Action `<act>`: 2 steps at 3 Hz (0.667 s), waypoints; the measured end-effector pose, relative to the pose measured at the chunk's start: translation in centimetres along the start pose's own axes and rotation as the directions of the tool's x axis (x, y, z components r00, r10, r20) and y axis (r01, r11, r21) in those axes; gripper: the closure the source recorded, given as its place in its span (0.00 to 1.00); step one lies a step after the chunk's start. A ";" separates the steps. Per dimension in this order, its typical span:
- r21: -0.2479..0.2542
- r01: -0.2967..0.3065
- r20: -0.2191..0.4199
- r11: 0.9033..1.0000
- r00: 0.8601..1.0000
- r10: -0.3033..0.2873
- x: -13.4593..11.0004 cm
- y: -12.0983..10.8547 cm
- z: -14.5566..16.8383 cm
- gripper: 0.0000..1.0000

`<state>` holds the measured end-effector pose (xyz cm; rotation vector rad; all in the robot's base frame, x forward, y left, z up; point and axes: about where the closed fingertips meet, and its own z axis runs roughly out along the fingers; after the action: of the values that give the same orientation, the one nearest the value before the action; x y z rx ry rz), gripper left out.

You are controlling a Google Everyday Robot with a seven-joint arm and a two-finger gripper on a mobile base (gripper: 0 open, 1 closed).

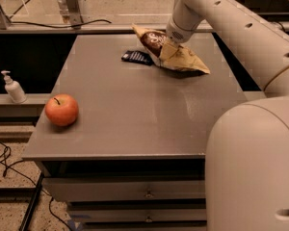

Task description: Move brown chip bag near rxbar blueberry

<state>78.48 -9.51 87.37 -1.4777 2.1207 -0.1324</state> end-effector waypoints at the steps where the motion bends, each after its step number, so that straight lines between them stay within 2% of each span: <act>1: 0.020 0.002 -0.027 1.000 1.000 -0.001 1.0 -0.9 0.9 0.00; 2: 0.066 -0.001 -0.064 0.998 0.998 0.005 2.7 -3.0 1.3 0.00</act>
Offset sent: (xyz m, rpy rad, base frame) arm 0.0465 -0.0652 0.0000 -0.1181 -0.0796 -0.1029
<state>80.96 -12.76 86.40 -1.4496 2.1481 -0.2496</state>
